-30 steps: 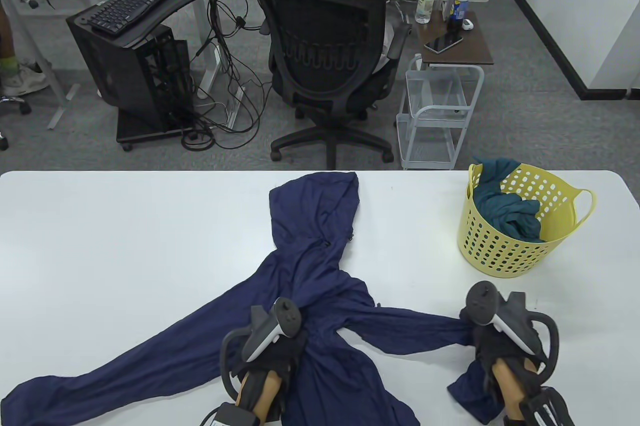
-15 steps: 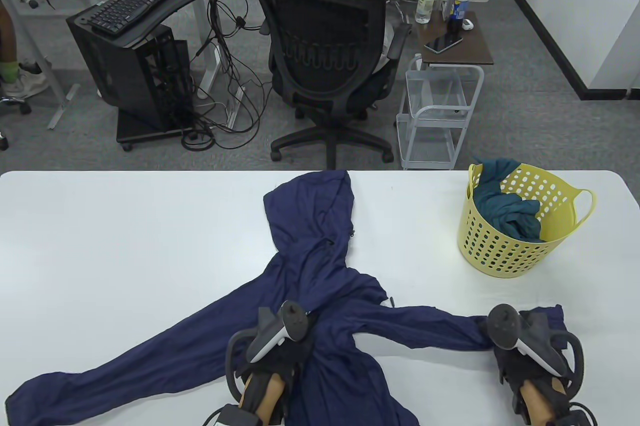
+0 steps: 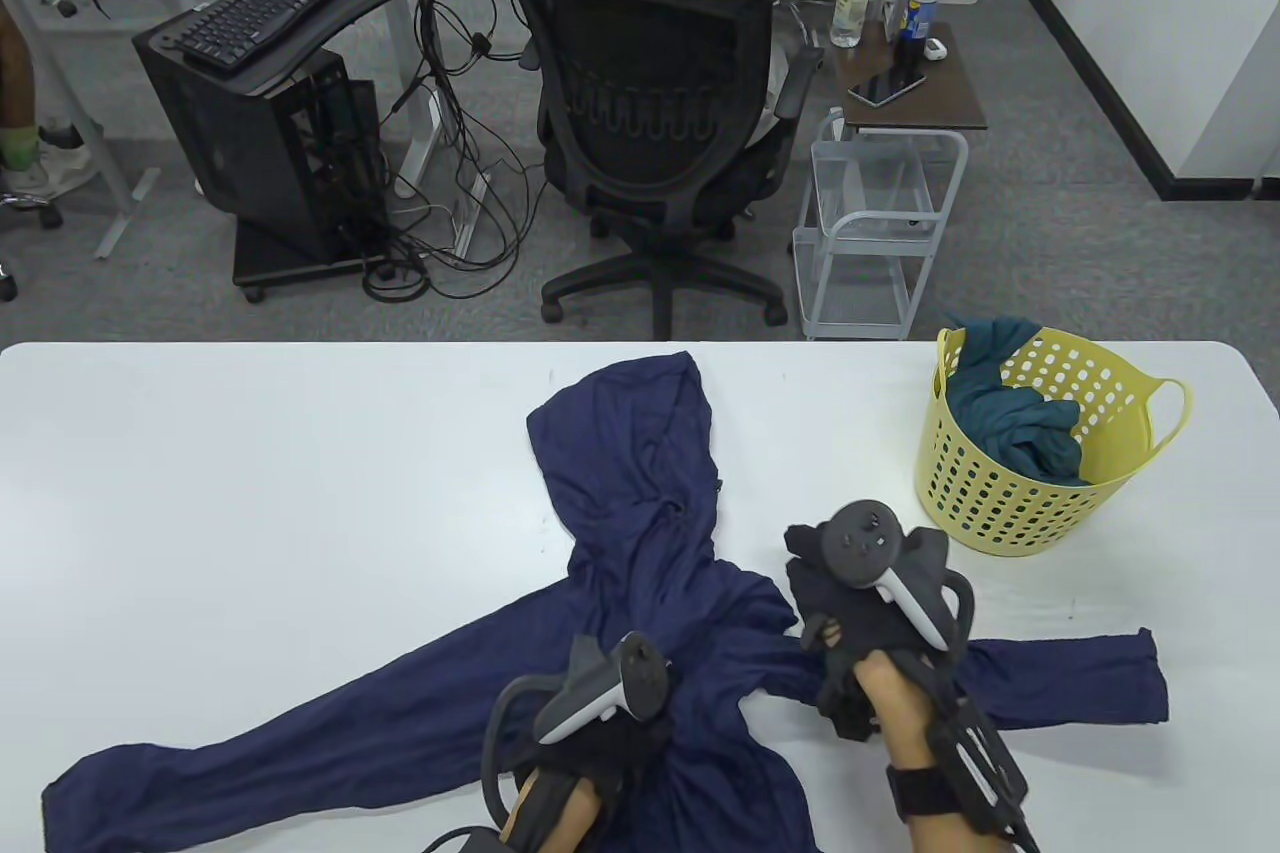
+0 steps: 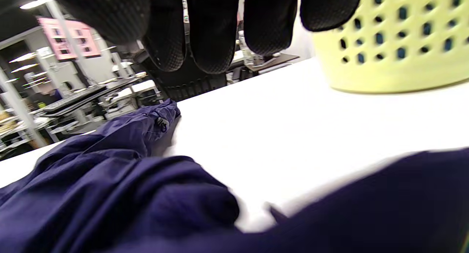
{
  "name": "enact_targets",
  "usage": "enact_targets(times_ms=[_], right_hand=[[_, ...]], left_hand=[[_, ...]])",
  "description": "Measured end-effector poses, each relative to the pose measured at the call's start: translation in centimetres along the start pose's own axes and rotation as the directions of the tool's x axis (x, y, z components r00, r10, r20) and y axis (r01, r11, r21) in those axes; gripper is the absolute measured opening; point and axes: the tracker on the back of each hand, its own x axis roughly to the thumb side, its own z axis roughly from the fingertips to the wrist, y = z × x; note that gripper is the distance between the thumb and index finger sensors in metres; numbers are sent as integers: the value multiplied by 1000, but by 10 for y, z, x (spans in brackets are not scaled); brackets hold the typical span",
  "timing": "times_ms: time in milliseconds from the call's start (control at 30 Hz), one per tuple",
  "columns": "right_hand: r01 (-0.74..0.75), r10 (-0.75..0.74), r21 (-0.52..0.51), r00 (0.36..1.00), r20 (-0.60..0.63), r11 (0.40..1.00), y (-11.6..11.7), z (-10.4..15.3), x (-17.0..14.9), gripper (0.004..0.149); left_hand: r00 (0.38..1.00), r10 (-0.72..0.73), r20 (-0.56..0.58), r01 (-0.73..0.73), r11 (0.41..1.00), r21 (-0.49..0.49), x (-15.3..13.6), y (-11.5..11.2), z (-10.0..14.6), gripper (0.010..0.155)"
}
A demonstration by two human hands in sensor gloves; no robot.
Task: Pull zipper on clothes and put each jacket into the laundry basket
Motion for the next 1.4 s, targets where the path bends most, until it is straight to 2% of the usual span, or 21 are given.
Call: enact_targets(times_ms=[200,267,333,367,433,500,533,567,600,633,667,733,800,867,933,967,1000,1100,1233,1300,1400], right_hand=[[222,-210,37,956,-207,974,48,-67,11,68],[206,-194,21,945,-263,978,56,-82,11,77],[100,-79,62,957,-278,993,65,-94,14,85],[46,-23,81,965,-263,996,70,-97,18,83],[-77,93,103,984,-151,992,74,-98,30,57],[-151,140,197,988,70,969,72,-96,47,42],[-157,143,191,986,85,969,68,-96,49,40],[-114,105,120,991,79,986,57,-95,48,39],[18,-17,-23,999,45,1000,42,-96,42,38],[131,-131,-110,991,7,985,33,-97,35,38],[299,-318,-209,946,-64,931,23,-97,20,38],[566,-600,-212,782,-167,797,14,-98,-9,38],[634,-686,-268,700,-200,725,12,-97,-26,39],[631,-679,-257,705,-204,732,15,-97,-36,47],[585,-595,-116,770,-229,802,23,-97,-40,70],[569,-554,-17,794,-249,822,23,-93,-42,77],[549,-527,24,813,-248,835,20,-88,-42,77],[461,-458,-11,877,-148,887,3,-65,-34,76],[208,-210,74,978,16,975,-15,-15,-14,62],[13,-25,110,994,111,994,-11,21,-6,53],[-124,69,268,976,209,955,21,60,-3,54]], left_hand=[[995,-57,84,65,994,-90,16,-4,8,58],[993,-62,96,72,991,-109,17,-4,10,57],[992,-64,111,77,990,-118,18,-4,12,57],[992,-65,111,78,989,-122,18,-5,12,57],[991,-68,115,83,989,-126,18,-4,13,56],[991,-62,120,77,989,-128,19,-4,17,56],[991,-64,121,80,989,-127,20,-4,19,56],[990,-69,120,84,989,-118,22,-3,21,56],[991,-75,112,88,990,-108,23,-2,24,56],[992,-79,102,89,991,-97,23,0,25,56],[994,-78,81,84,993,-78,21,2,28,57],[999,-18,51,21,999,-47,15,7,30,61],[998,42,53,-40,999,-35,9,12,31,63],[995,87,40,-86,996,-30,3,14,32,62],[996,91,14,-91,996,-24,-3,17,34,63],[995,96,12,-96,995,-9,-7,19,35,63],[993,115,12,-115,993,3,-11,21,36,64],[978,210,-11,-209,977,52,-24,28,42,66],[970,216,-108,-201,970,138,-36,34,47,68],[974,136,-179,-123,989,85,-36,29,43,65],[980,97,-174,-105,994,-36,-33,14,23,65]])
